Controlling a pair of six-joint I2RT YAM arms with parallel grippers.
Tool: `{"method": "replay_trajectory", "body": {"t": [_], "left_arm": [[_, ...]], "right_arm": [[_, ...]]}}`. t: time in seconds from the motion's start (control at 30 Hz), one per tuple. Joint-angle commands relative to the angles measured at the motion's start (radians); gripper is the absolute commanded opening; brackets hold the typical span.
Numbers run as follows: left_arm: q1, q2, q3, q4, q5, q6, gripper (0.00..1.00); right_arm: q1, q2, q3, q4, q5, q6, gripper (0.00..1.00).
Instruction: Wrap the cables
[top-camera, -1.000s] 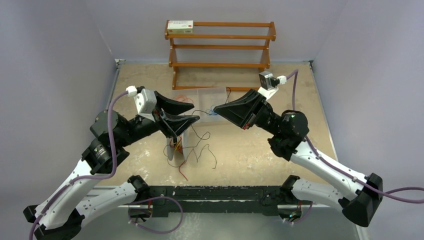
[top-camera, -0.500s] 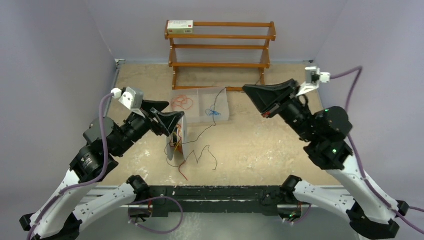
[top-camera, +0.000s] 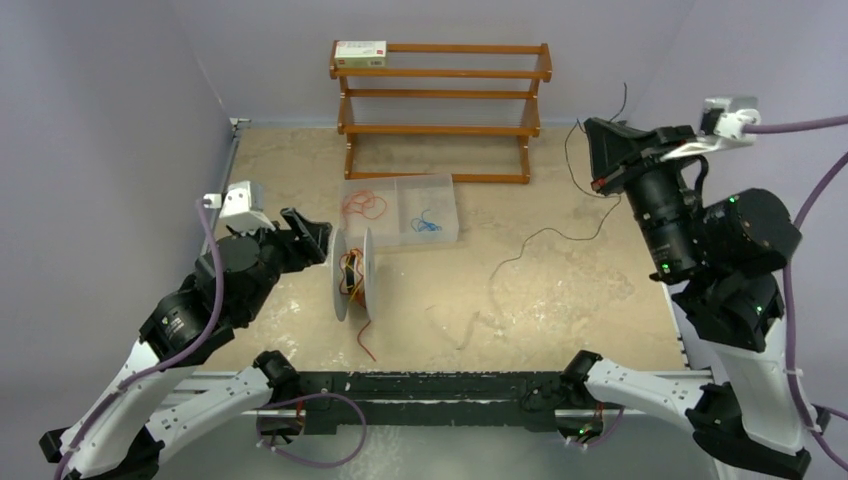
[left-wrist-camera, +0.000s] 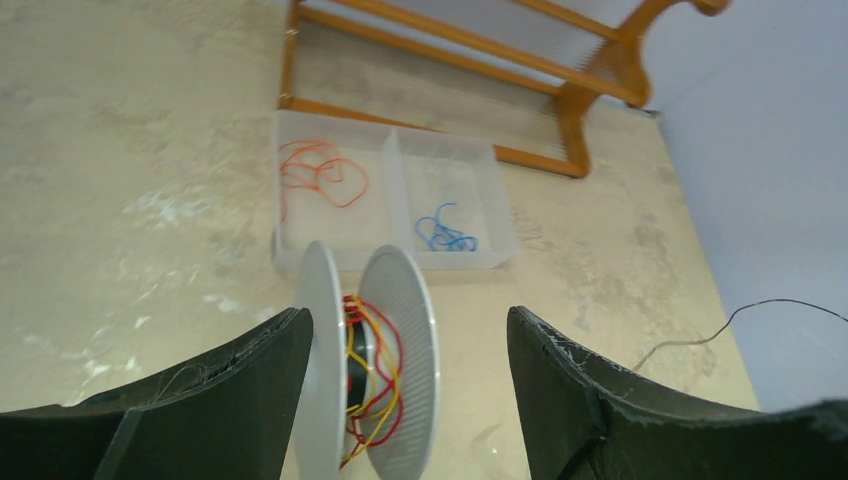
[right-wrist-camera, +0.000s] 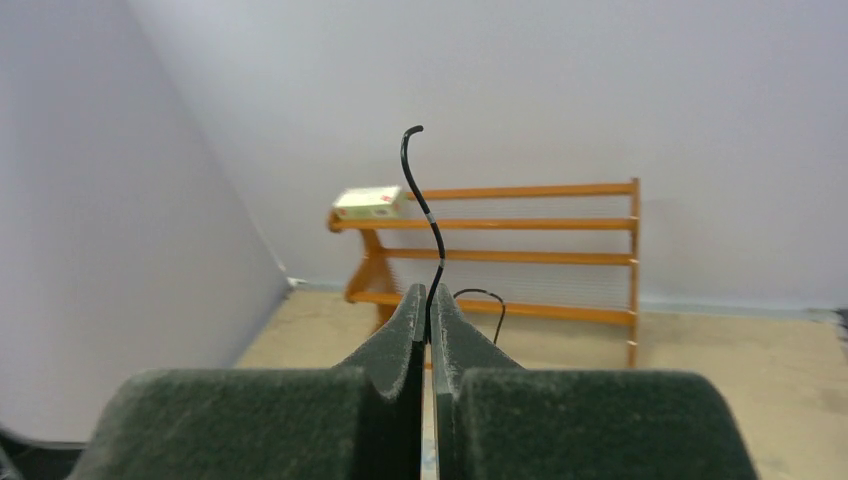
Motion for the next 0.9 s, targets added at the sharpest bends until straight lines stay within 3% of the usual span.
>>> {"method": "replay_trajectory", "body": {"t": [0.0, 0.13, 0.43, 0.87], "left_arm": [[-0.002, 0.005, 0.018, -0.153, -0.168, -0.164, 0.71], [-0.001, 0.022, -0.025, -0.192, -0.15, -0.209, 0.71], [-0.002, 0.17, -0.062, -0.234, -0.101, -0.203, 0.71], [-0.002, 0.362, -0.083, -0.189, -0.027, -0.104, 0.49]], "right_arm": [[0.001, 0.09, 0.064, -0.098, 0.132, -0.121, 0.0], [0.001, 0.131, 0.052, -0.122, 0.14, -0.14, 0.0], [0.0, 0.142, -0.145, -0.134, 0.022, -0.081, 0.0], [0.001, 0.149, -0.294, -0.146, -0.103, -0.031, 0.0]]}}
